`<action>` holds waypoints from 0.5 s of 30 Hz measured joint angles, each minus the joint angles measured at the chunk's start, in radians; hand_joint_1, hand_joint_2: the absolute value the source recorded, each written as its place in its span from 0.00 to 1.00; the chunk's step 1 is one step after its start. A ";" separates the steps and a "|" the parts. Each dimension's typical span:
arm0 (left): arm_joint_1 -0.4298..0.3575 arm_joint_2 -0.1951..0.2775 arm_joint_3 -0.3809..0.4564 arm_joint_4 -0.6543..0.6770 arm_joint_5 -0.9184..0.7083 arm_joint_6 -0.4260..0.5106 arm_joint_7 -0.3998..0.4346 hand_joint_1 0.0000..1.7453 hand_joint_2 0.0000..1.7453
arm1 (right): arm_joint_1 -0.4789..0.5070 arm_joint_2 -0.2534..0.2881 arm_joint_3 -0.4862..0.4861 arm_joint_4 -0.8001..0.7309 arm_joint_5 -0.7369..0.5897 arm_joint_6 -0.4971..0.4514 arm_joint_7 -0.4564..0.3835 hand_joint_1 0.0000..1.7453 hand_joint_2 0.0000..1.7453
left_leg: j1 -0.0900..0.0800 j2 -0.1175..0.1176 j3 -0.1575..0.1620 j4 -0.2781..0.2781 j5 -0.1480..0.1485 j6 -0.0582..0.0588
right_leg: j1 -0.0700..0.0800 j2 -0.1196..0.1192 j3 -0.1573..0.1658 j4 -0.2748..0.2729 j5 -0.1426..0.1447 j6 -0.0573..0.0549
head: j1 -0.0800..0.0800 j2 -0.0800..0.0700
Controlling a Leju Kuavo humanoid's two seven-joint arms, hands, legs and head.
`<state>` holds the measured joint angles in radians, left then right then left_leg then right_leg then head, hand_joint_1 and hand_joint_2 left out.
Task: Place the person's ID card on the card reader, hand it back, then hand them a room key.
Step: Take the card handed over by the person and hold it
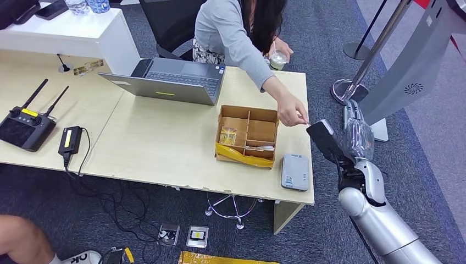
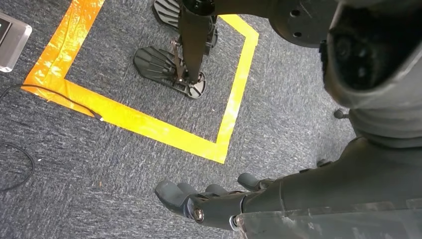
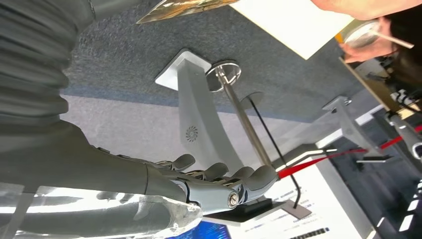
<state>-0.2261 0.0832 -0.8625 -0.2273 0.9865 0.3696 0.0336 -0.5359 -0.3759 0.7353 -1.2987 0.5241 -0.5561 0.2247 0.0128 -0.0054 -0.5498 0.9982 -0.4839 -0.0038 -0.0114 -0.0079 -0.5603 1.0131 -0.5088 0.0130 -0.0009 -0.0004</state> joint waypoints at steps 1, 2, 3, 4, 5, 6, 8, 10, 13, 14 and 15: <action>0.000 0.000 0.000 0.000 0.000 0.000 0.000 0.00 0.00 | 0.001 0.000 0.003 -0.005 0.002 0.002 0.001 0.00 1.00 | 0.000 0.000 0.000 0.000 0.000 0.000 | 0.000 0.000 0.000 0.000 0.000 0.000 | 0.000 0.000; 0.000 0.000 0.000 0.000 0.000 0.001 0.000 0.00 0.00 | 0.002 0.001 0.006 -0.010 0.004 0.005 0.004 0.00 1.00 | 0.000 0.000 0.000 0.000 0.000 0.000 | 0.000 0.000 0.000 0.000 0.000 0.000 | 0.000 0.000; 0.000 0.000 0.000 0.000 0.000 0.002 0.000 0.00 0.00 | 0.003 0.001 0.008 -0.015 0.006 0.009 0.006 0.00 1.00 | 0.000 0.000 0.000 0.000 0.000 0.000 | 0.000 0.000 0.000 0.000 0.000 0.000 | 0.000 0.000; 0.000 0.000 0.000 0.000 -0.001 0.002 0.000 0.00 0.00 | 0.005 0.001 0.010 -0.020 0.009 0.012 0.008 0.00 1.00 | 0.000 0.000 0.000 0.000 0.000 0.000 | 0.000 0.000 0.000 0.000 0.000 0.000 | 0.000 0.000; 0.000 0.000 0.000 0.000 -0.001 0.002 0.000 0.00 0.00 | 0.008 0.001 0.010 -0.025 0.012 0.016 0.010 0.00 1.00 | 0.000 0.000 0.000 0.000 0.000 0.000 | 0.000 0.000 0.000 0.000 0.000 0.000 | 0.000 0.000; 0.000 0.000 0.000 0.000 -0.002 0.002 0.000 0.00 0.00 | 0.011 0.001 0.011 -0.031 0.014 0.019 0.012 0.00 1.00 | 0.000 0.000 0.000 0.000 0.000 0.000 | 0.000 0.000 0.000 0.000 0.000 0.000 | 0.000 0.000; 0.000 0.000 0.000 0.000 -0.003 0.003 0.000 0.00 0.00 | 0.016 0.001 0.014 -0.042 0.018 0.024 0.014 0.00 1.00 | 0.000 0.000 0.000 0.000 0.000 0.000 | 0.000 0.000 0.000 0.000 0.000 0.000 | 0.000 0.000; 0.000 0.000 -0.001 0.000 -0.003 0.003 0.000 0.00 0.00 | 0.019 0.001 0.018 -0.051 0.022 0.027 0.017 0.00 1.00 | 0.000 0.000 0.000 0.000 0.000 0.000 | 0.000 0.001 0.000 0.000 0.000 0.000 | 0.000 0.000; 0.000 0.000 -0.002 0.000 -0.003 0.003 0.000 0.00 0.00 | 0.024 0.001 0.019 -0.062 0.029 0.028 0.019 0.00 1.00 | 0.000 0.000 0.000 0.000 0.000 0.000 | 0.000 0.001 0.000 0.000 0.000 0.000 | 0.000 0.000; 0.000 0.000 -0.003 0.000 -0.004 0.003 0.000 0.00 0.00 | 0.026 0.001 0.020 -0.064 0.030 0.028 0.019 0.09 1.00 | 0.000 0.000 0.000 0.000 0.000 0.000 | 0.000 0.001 0.000 0.000 0.000 0.000 | 0.000 0.000; 0.000 0.000 -0.005 0.000 -0.005 0.003 0.000 0.00 0.00 | 0.027 0.001 0.020 -0.067 0.031 0.029 0.019 0.34 1.00 | 0.000 0.000 0.000 0.000 0.000 0.000 | 0.000 0.001 0.000 0.000 0.000 0.000 | 0.000 0.000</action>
<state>-0.2262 0.0828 -0.8680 -0.2274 0.9818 0.3723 0.0336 -0.5085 -0.3754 0.7553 -1.3656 0.5549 -0.5274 0.2438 0.0128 -0.0052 -0.5496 0.9982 -0.4839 -0.0038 -0.0114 -0.0070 -0.5606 1.0130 -0.5088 0.0130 -0.0009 -0.0004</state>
